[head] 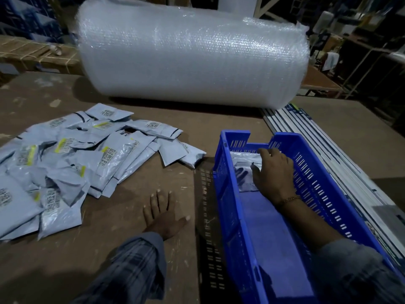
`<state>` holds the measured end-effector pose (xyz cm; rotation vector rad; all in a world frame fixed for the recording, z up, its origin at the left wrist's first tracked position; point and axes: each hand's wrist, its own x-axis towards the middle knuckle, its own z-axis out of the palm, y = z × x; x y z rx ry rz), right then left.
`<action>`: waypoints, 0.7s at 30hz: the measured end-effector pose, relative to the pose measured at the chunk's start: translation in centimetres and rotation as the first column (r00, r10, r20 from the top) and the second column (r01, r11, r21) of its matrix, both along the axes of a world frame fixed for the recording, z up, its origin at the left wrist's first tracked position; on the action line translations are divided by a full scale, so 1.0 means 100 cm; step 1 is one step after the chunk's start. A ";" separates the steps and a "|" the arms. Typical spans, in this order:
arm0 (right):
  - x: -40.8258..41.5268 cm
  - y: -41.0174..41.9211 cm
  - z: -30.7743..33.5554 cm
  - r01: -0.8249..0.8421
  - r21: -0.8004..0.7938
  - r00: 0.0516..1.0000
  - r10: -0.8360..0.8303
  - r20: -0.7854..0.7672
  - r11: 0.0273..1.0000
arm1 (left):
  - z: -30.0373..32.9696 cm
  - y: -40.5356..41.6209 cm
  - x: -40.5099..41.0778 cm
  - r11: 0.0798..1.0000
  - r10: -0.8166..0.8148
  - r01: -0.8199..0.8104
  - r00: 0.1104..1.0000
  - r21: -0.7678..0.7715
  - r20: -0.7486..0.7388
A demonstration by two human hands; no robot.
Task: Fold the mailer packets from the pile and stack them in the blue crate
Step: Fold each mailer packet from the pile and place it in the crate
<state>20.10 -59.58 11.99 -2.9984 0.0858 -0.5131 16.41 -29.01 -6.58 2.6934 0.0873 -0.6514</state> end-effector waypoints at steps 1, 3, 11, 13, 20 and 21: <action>-0.006 0.015 0.008 -0.034 0.034 0.999 0.034 0.002 0.999 | 0.004 0.002 -0.004 1.000 -0.021 0.021 0.999 0.000 0.038; -0.020 0.044 0.023 -0.102 0.129 0.995 0.104 -0.004 0.986 | 0.005 0.021 -0.013 0.997 -0.079 0.077 0.991 0.029 0.104; -0.051 0.159 0.038 -0.337 0.156 0.939 0.344 -0.023 0.929 | -0.023 0.152 -0.024 0.980 -0.176 0.160 0.974 0.114 0.142; -0.045 0.183 0.032 -0.350 0.171 0.927 0.367 -0.075 0.921 | -0.023 0.166 -0.020 0.971 -0.215 0.201 0.971 0.127 0.109; -0.001 0.225 -0.027 -0.315 0.088 0.873 0.324 -0.365 0.945 | 0.000 0.168 0.002 0.975 -0.216 0.211 0.974 0.075 0.065; 0.006 0.227 -0.036 -0.294 0.072 0.866 0.298 -0.403 0.953 | 0.003 0.169 0.002 0.975 -0.219 0.216 0.975 0.056 0.041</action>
